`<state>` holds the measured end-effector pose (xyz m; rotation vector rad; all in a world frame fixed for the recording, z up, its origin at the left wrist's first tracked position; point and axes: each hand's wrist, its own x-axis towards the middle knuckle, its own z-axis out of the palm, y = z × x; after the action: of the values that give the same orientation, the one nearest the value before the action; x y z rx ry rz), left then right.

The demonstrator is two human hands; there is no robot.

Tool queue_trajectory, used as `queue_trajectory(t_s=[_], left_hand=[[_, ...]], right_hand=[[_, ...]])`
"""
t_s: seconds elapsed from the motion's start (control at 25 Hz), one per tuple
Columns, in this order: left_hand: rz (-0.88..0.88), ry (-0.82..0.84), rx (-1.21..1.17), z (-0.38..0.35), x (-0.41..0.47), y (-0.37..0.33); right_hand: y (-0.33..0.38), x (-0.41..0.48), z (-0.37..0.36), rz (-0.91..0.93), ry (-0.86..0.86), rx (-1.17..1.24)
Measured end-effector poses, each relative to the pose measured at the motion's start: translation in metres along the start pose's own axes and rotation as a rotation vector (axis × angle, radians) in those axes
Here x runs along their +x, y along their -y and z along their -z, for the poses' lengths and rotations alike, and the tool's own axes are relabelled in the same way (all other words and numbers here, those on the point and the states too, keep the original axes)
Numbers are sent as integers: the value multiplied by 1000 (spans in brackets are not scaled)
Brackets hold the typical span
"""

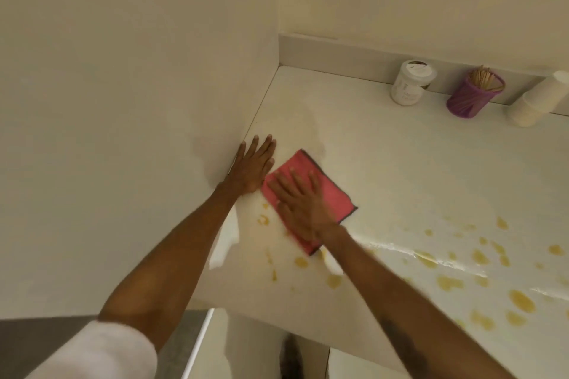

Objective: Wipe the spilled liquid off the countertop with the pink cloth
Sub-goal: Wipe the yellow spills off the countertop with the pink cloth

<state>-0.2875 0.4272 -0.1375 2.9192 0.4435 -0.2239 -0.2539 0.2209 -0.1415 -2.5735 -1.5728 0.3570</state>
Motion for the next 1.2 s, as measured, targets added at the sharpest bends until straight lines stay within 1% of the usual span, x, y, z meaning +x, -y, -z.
queue_trajectory(t_s=[0.08, 0.12, 0.2, 0.24, 0.28, 0.36, 0.44, 0.48, 0.56, 0.68, 0.76, 0.8, 0.84, 0.92, 1.0, 1.04, 1.12, 1.2], left_hand=[[-20, 39, -28, 6, -4, 0], [-22, 35, -27, 5, -9, -2], [-10, -2, -19, -1, -24, -6], [-3, -24, -18, -4, -32, -8], [4, -44, -20, -7, -40, -10], [17, -75, -22, -13, -52, -13], [28, -87, -27, -16, -55, -15], [33, -81, -32, -17, -56, -16], [41, -63, -44, -19, -56, -18], [50, -24, -98, -20, -66, -25], [50, -29, -96, -24, -82, -36], [51, -45, -78, -28, -92, -44], [51, -60, -62, -32, -100, -53], [53, -65, -64, -36, -112, -70], [65, -75, -64, -39, -117, -79], [73, -82, -52, -39, -117, -80], [73, -98, -27, -42, -114, -80], [62, -125, -23, -45, -114, -77]], right_hand=[[35, -34, -11, 106, 39, -19], [38, -53, -14, 180, 46, -34], [13, -86, -15, 326, 52, -65], [-8, -98, -11, 355, 55, -83], [-27, -104, -7, 330, 61, -87], [-52, -100, 2, 157, 78, -53], [-41, -81, 6, 25, 55, -42], [-24, -73, 3, 11, 44, -55], [14, -69, -9, 53, 36, -87], [47, -104, -27, 204, 44, -85], [38, -146, -29, 313, 49, -119], [24, -169, -30, 339, 48, -139], [3, -190, -30, 328, 46, -147], [-50, -225, -27, 193, 25, -127], [-92, -237, -18, -62, 2, -73], [-101, -230, -13, -178, -20, -58], [-92, -200, -8, -329, -65, -36], [-56, -170, -12, -333, -92, -32]])
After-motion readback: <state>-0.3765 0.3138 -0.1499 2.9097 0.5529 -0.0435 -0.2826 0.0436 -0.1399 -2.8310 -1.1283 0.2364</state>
